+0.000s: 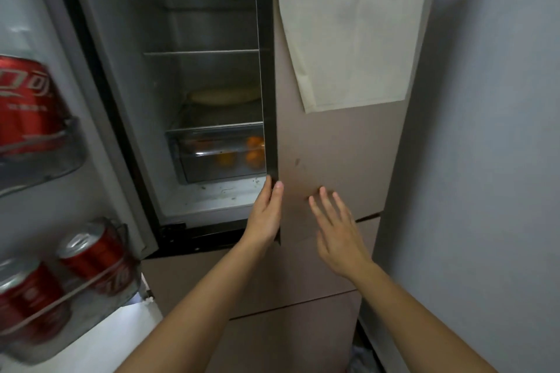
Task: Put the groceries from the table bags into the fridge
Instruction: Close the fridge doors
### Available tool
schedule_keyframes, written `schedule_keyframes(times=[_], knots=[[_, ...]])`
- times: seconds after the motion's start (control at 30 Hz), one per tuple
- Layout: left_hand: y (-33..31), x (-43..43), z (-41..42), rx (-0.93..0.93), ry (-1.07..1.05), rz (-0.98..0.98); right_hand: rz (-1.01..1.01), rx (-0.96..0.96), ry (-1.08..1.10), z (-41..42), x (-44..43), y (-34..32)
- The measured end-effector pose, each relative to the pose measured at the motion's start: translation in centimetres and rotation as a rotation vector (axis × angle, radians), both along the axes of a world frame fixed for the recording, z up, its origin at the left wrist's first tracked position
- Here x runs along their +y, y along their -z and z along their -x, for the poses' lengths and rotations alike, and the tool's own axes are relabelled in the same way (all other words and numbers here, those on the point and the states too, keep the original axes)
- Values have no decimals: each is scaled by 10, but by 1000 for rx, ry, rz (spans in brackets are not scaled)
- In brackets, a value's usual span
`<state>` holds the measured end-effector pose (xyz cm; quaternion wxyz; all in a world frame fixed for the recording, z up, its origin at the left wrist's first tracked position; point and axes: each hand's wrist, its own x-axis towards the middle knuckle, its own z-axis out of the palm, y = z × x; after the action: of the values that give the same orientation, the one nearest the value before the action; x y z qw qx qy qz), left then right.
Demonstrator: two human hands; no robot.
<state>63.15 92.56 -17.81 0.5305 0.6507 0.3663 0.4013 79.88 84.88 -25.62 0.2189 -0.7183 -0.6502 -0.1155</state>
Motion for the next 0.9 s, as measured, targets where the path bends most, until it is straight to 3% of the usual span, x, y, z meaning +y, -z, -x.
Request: schedule_keyframes(times=[0.17, 0.4, 0.6, 0.77, 0.9], knots=[[6, 28, -9, 157, -94, -143, 39, -26, 34, 5, 28, 5], [17, 56, -12, 159, -91, -178, 100, -121, 42, -5, 46, 11], [7, 52, -4, 173, -60, -85, 56, -56, 35, 3, 39, 4], [-26, 26, 50, 511, -299, -483, -192, 183, 19, 25, 45, -27], [-65, -15, 116, 546, -560, -884, -376, 258, -160, 79, 68, -65]])
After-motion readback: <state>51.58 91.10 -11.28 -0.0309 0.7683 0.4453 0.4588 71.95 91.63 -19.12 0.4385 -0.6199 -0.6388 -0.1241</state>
